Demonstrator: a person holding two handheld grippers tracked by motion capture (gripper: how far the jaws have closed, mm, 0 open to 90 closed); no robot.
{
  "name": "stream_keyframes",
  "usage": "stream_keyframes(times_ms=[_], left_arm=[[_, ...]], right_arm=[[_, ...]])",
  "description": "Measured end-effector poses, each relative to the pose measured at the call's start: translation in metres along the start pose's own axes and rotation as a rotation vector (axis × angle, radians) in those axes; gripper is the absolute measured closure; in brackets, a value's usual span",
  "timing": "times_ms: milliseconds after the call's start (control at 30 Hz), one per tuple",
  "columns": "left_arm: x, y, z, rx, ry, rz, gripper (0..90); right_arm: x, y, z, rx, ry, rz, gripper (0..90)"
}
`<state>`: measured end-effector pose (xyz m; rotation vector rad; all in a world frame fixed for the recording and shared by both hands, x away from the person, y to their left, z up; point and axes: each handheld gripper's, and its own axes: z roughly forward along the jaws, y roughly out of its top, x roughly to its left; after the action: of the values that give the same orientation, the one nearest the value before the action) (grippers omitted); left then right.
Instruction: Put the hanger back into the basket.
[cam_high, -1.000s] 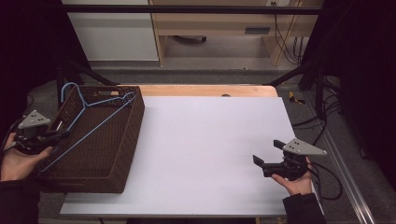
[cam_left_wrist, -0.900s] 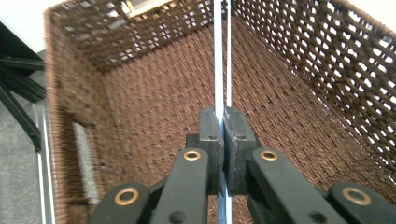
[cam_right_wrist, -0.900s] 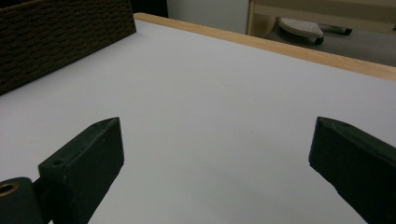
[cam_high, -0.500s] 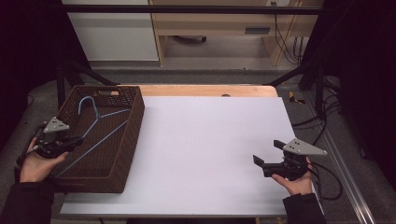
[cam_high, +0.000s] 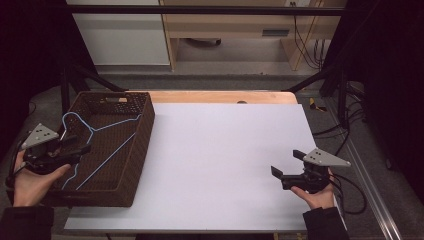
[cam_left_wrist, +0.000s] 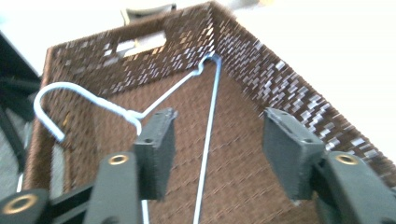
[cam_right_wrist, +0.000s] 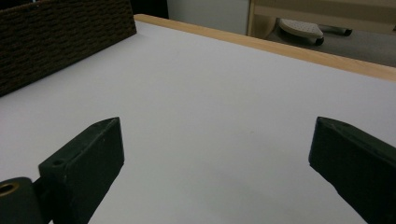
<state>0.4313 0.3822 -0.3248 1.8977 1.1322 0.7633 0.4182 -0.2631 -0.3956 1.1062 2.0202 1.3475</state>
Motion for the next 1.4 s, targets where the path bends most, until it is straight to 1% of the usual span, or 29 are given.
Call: stream_keyframes(times_ms=[67,133,200,267,333,367,433,533,567,600,633,733,833,900,1033,1100,1200,1300,1400], left_arm=[[-0.01,0.002,-0.002,-0.032,-0.024,0.001,37.1],[-0.021,0.005,-0.002,-0.057,-0.034,0.014,33.6],[-0.033,0.007,-0.002,-0.082,-0.063,0.02,29.3],[-0.044,0.009,-0.001,-0.107,-0.083,0.019,24.6],[-0.055,0.011,0.0,-0.122,-0.115,0.02,22.3],[-0.061,0.012,0.002,-0.124,-0.129,0.025,20.7],[-0.072,0.012,0.005,-0.122,-0.144,0.044,18.8],[-0.087,0.012,0.01,-0.125,-0.178,0.054,15.8],[-0.093,0.012,0.012,-0.127,-0.188,0.052,14.8],[-0.093,0.012,0.012,-0.127,-0.188,0.052,14.3],[-0.102,0.011,0.016,-0.132,-0.218,0.053,13.7],[-0.114,0.009,0.022,-0.143,-0.245,0.047,11.9],[-0.125,0.007,0.031,-0.147,-0.27,0.054,10.6],[-0.131,0.004,0.036,-0.142,-0.283,0.051,10.4],[-0.137,-0.004,0.047,-0.125,-0.296,0.05,10.3],[-0.139,-0.008,0.051,-0.126,-0.295,0.052,10.6],[-0.14,-0.011,0.056,-0.118,-0.28,0.054,10.7],[-0.14,-0.015,0.059,-0.126,-0.276,0.043,11.0],[-0.142,-0.015,0.059,-0.129,-0.264,0.059,11.3]], right_arm=[[0.0,0.0,0.0,-0.001,0.0,0.001,3.9],[0.0,0.0,0.0,-0.002,0.0,0.001,3.9],[0.0,0.0,0.0,-0.003,0.0,0.0,3.9],[0.0,0.0,-0.001,-0.005,0.001,0.002,3.9],[0.0,0.0,-0.001,-0.007,0.002,0.001,3.9],[0.0,0.001,-0.001,-0.008,0.002,0.002,3.9],[0.0,0.001,-0.001,-0.009,0.003,0.003,3.8],[0.0,0.001,-0.002,-0.012,0.006,0.002,3.8],[0.0,0.001,-0.002,-0.013,0.007,0.002,3.9],[0.0,0.001,-0.002,-0.014,0.007,0.003,3.8],[0.0,0.001,-0.002,-0.015,0.008,0.005,3.8],[0.0,0.001,-0.002,-0.015,0.007,0.003,3.8],[0.0,0.001,-0.002,-0.018,0.008,0.002,3.7],[0.0,0.001,-0.003,-0.02,0.012,-0.001,3.7],[0.0,0.001,-0.004,-0.024,0.014,0.007,3.7],[-0.001,0.001,-0.004,-0.024,0.014,0.001,3.7],[-0.001,0.0,-0.005,-0.026,0.016,0.003,3.7],[-0.001,0.0,-0.006,-0.03,0.015,0.01,3.7],[-0.002,0.0,-0.007,-0.035,0.016,0.013,3.7]])
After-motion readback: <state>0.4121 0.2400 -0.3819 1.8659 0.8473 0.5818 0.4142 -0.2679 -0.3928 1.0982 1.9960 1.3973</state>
